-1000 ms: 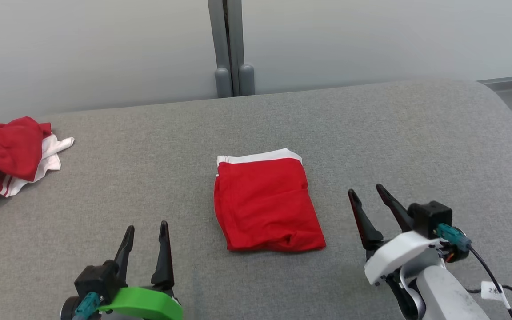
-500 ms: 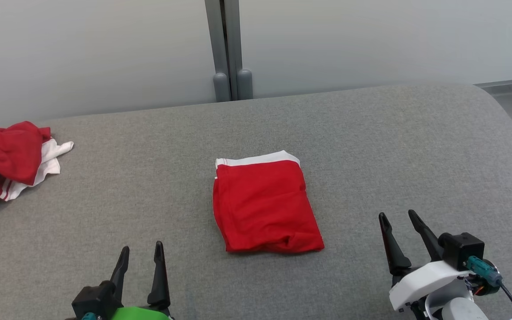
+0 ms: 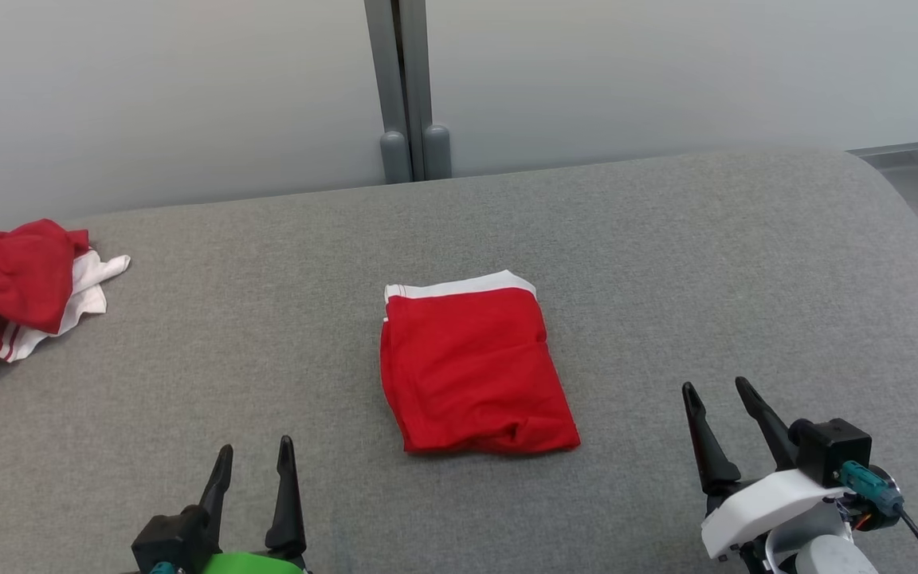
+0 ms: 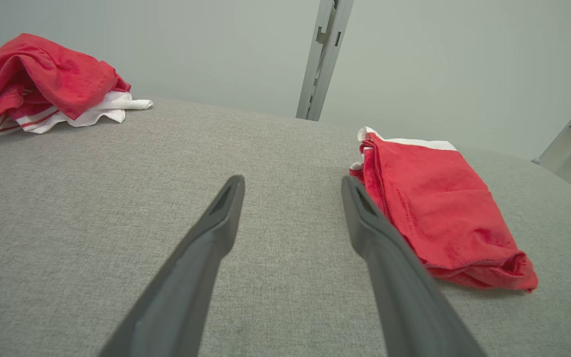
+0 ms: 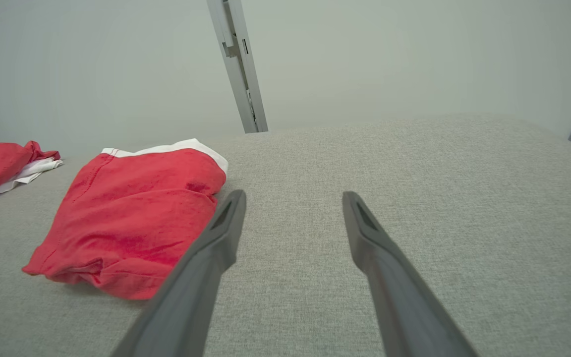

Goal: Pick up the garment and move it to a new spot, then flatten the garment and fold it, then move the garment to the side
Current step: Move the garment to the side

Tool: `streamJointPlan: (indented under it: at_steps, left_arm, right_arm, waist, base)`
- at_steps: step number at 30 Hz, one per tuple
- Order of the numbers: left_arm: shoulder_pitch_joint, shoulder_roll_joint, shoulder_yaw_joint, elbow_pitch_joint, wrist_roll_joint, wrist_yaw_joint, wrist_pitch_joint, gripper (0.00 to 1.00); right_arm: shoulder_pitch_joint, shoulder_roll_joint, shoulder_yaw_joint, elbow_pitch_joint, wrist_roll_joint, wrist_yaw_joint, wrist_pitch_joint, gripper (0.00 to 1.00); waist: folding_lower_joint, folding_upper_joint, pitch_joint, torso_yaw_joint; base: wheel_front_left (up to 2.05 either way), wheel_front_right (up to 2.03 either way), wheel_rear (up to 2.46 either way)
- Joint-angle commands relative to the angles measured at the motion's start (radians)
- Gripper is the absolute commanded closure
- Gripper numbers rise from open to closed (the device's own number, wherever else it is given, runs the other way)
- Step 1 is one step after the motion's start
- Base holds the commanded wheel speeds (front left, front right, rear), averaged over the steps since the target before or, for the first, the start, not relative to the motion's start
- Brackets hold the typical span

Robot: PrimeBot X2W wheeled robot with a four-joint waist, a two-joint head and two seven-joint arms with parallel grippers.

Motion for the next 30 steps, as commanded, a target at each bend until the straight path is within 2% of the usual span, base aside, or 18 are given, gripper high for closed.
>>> streamJointPlan:
  at_steps: [1, 10, 18, 23, 30]
  left_arm:
    - [0.002, 0.0, 0.005, 0.005, 0.011, -0.005, -0.001, 0.0]
    - [-0.025, -0.002, -0.005, 0.014, 0.011, -0.008, -0.001, 0.0]
    - [-0.047, -0.002, -0.026, 0.018, -0.002, -0.016, 0.0, 0.0]
    - [-0.065, -0.002, -0.043, 0.018, -0.015, -0.012, 0.0, 0.0]
    - [-0.088, -0.002, -0.055, 0.005, -0.027, -0.006, -0.001, 0.0]
  right_arm:
    - [0.009, -0.003, -0.002, -0.002, 0.002, -0.001, -0.004, 0.0]
    - [-0.143, -0.003, 0.018, 0.032, -0.076, -0.001, 0.017, 0.0]
    - [-0.35, -0.003, 0.064, 0.159, -0.081, -0.001, 0.202, 0.0]
    - [-0.426, -0.004, 0.087, 0.268, -0.065, -0.001, 0.301, 0.0]
    - [-0.481, -0.004, 0.045, 0.429, -0.111, -0.001, 0.398, 0.0]
  waist:
    - [0.0, 0.0, 0.0, 0.003]
    - [0.0, 0.0, 0.01, 0.048]
    - [0.0, 0.0, 0.038, 0.131]
    - [0.0, 0.0, 0.071, 0.191]
    - [0.0, 0.0, 0.127, 0.262]
  base:
    - [0.0, 0.0, 0.0]
    - [0.0, 0.0, 0.0]
    - [0.0, 0.0, 0.0]
    - [0.0, 0.0, 0.0]
    - [0.0, 0.0, 0.0]
